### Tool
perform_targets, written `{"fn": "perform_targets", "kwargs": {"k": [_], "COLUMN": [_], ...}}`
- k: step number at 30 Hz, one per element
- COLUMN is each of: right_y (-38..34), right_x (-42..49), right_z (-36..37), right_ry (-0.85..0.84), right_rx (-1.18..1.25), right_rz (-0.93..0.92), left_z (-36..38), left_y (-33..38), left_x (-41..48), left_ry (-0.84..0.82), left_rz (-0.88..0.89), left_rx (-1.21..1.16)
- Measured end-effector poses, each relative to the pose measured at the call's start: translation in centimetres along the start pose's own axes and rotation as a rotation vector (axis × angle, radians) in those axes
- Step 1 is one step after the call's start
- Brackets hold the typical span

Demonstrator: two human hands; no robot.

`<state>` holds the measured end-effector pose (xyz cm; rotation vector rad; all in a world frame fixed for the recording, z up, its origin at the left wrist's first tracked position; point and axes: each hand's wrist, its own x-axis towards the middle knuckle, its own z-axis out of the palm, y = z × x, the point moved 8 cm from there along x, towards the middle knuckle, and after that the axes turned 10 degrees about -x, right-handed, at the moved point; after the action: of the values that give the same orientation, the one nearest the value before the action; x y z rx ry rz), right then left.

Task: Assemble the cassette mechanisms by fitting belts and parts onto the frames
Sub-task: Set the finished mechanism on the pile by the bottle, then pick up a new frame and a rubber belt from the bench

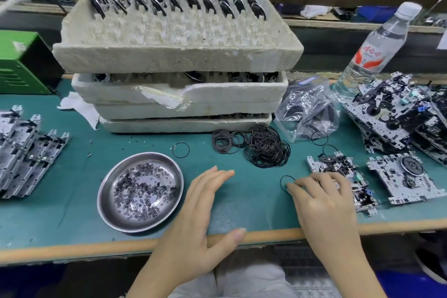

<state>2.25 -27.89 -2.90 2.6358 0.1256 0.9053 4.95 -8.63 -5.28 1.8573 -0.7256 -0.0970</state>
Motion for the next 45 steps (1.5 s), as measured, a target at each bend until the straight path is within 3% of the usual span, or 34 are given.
{"fn": "perform_targets", "kwargs": {"k": [11, 16, 19, 22, 25, 27, 29, 34, 45], "right_y": [-0.2, -0.5, -0.4, -0.6, -1.2, -1.4, -1.4, -0.9, 0.6], "right_x": [0.3, 0.5, 0.3, 0.0, 0.1, 0.5, 0.8, 0.6, -0.4], "right_z": [0.7, 0.4, 0.4, 0.5, 0.3, 0.0, -0.2, 0.1, 0.6], "right_ry": [-0.04, 0.049, 0.064, 0.045, 0.029, 0.024, 0.013, -0.021, -0.014], "right_rx": [-0.014, -0.024, -0.025, -0.042, -0.083, -0.113, -0.129, -0.114, 0.228], "right_rz": [0.001, 0.014, 0.041, 0.038, 0.012, 0.031, 0.08, 0.179, 0.323], "left_z": [-0.9, -5.1, -9.3, -14.2, -18.4, -20.2, -20.8, -20.7, -22.1], "left_y": [1.8, 5.6, 5.9, 2.0, -2.3, -4.9, -6.9, -9.9, -10.4], "left_x": [0.6, 1.4, 1.1, 1.4, 1.1, 0.7, 0.3, -0.7, -0.5], "left_ry": [-0.031, 0.045, 0.152, 0.121, -0.084, -0.251, -0.396, -0.591, -0.591], "left_rz": [0.027, 0.223, 0.292, -0.044, -0.483, -0.582, -0.578, -0.495, -0.49], "left_rx": [-0.024, 0.32, 0.758, 1.247, 1.625, 1.834, 1.982, 2.094, 2.113]}}
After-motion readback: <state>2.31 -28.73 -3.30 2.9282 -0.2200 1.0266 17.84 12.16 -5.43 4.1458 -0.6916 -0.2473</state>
